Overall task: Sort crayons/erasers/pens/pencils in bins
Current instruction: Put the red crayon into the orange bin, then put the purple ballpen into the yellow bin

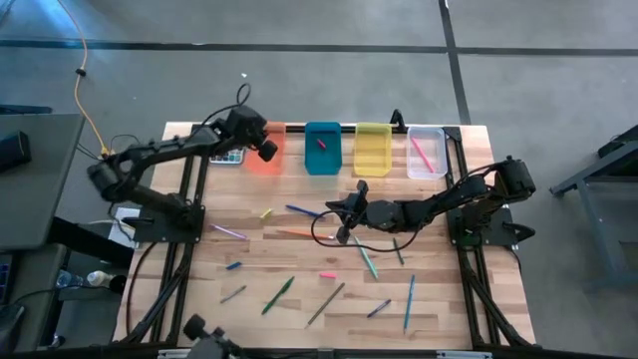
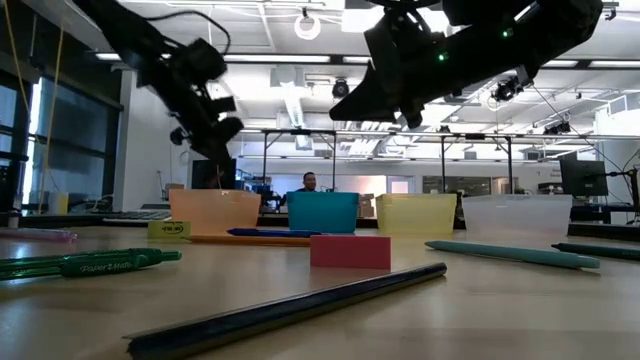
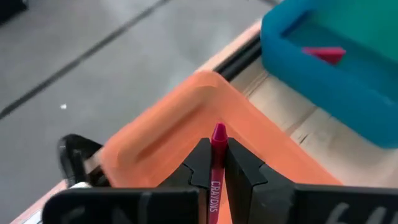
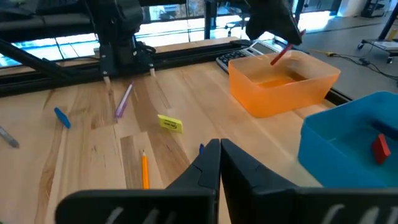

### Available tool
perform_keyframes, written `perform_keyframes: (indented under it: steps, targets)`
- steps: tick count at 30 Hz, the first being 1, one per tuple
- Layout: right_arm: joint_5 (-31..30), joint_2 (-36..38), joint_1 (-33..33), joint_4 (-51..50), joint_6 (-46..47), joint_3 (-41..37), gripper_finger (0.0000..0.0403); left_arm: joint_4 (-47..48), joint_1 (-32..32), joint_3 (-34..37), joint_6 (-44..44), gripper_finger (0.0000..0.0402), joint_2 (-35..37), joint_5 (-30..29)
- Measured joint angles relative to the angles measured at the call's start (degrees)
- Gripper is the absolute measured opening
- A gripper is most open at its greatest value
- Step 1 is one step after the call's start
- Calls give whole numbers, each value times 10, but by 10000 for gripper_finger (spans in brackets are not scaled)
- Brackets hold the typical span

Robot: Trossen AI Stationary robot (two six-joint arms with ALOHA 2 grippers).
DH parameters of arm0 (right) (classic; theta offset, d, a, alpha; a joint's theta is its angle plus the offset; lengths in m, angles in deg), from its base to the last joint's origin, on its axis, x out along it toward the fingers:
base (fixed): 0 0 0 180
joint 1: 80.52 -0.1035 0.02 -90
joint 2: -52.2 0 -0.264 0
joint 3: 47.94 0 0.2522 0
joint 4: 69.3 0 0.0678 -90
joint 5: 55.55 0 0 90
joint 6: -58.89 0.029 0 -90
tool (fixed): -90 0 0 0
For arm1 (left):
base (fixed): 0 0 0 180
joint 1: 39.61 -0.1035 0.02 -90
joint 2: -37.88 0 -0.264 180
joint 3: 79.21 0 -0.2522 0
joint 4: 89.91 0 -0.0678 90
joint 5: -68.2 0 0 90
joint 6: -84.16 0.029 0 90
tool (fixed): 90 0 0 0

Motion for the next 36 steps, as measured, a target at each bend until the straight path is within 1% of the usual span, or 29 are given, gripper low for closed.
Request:
perform_keyframes:
  steps: [7,13,18,24,31,36]
  targets:
    - [0,0,0,-4,-4,0,0,4,-2,-36,20,8,-87,8]
    - [0,0,0,-10,-6,0,0,2,-2,-45,26,8,-135,6]
    - [0,0,0,-10,-6,0,0,-2,-4,-47,31,8,-162,6]
    - [0,0,0,-10,-6,0,0,2,-4,-47,30,14,-169,4]
    - [0,0,0,-10,-6,0,0,9,-4,-45,35,66,-168,4]
    - [0,0,0,-14,-7,0,0,32,-3,-45,62,90,-132,-10]
